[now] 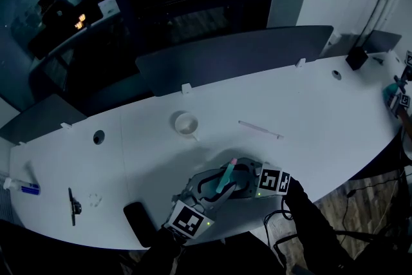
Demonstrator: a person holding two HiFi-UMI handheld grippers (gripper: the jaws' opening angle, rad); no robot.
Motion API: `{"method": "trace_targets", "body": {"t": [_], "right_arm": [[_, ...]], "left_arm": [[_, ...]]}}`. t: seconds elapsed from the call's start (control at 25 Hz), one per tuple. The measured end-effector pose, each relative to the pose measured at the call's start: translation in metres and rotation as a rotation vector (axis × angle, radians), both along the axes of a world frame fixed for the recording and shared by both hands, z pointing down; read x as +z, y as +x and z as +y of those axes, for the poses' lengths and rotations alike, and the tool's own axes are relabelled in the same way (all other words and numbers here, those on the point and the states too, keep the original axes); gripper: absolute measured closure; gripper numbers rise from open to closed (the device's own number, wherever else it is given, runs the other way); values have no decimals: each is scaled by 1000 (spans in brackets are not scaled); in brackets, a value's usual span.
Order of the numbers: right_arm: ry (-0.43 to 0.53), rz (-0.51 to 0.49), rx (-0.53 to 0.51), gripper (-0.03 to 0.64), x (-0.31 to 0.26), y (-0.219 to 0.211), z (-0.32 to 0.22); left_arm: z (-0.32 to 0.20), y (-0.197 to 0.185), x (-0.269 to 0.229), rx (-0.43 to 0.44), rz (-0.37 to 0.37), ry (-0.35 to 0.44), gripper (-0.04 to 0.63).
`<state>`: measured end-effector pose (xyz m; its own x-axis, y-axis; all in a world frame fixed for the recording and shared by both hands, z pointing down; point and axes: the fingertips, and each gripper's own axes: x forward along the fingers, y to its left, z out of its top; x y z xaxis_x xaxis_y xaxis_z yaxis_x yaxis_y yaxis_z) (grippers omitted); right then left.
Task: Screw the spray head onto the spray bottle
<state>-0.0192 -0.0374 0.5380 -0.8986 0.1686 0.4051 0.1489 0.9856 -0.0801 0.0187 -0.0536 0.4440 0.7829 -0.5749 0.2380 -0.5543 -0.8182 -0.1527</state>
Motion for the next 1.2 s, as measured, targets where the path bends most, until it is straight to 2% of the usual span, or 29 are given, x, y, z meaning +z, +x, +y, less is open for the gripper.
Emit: {"method": "trace_targets", "body": {"t": [0.04, 0.12, 0.24, 0.32, 0.48, 0.64, 0.72, 0.76, 0.84, 0.92, 1.08, 1.16, 1.2], "right_arm": [[-14, -2, 47, 261, -1, 1, -1], [-12, -33, 213, 261, -3, 9, -5], [86, -70, 521, 261, -11, 23, -9], [169, -53, 677, 261, -19, 25, -8], [258, -54, 842, 261, -25, 10, -10], [292, -85, 935, 262, -26, 5, -18], [287, -104, 904, 270, -27, 5, -20], [283, -117, 857, 273, -27, 4, -19], [276, -149, 707, 275, -26, 1, -15], [260, -145, 505, 275, -19, 2, -8], [114, -84, 133, 275, -12, 6, 5], [62, -61, 47, 273, -12, 5, 7], [51, -58, 48, 273, -12, 4, 6]], "left_arm": [[0, 0, 0, -14, 10, -2, 443], [-1, -1, 0, -61, 33, 0, 443], [-8, -3, -1, -166, 53, 16, 442], [-13, -4, -1, -238, 61, 28, 443], [-18, -4, -2, -346, 78, 44, 443], [-20, -3, -3, -370, 102, 41, 443], [-20, -3, -3, -352, 113, 34, 443], [-19, -3, -3, -330, 119, 31, 443], [-16, -4, -3, -256, 134, 22, 443], [-9, -2, -4, -141, 144, 8, 443], [9, 5, -4, 118, 177, -44, 443], [11, 4, 1, 184, 154, -65, 443], [11, 3, 3, 193, 142, -69, 443]]}}
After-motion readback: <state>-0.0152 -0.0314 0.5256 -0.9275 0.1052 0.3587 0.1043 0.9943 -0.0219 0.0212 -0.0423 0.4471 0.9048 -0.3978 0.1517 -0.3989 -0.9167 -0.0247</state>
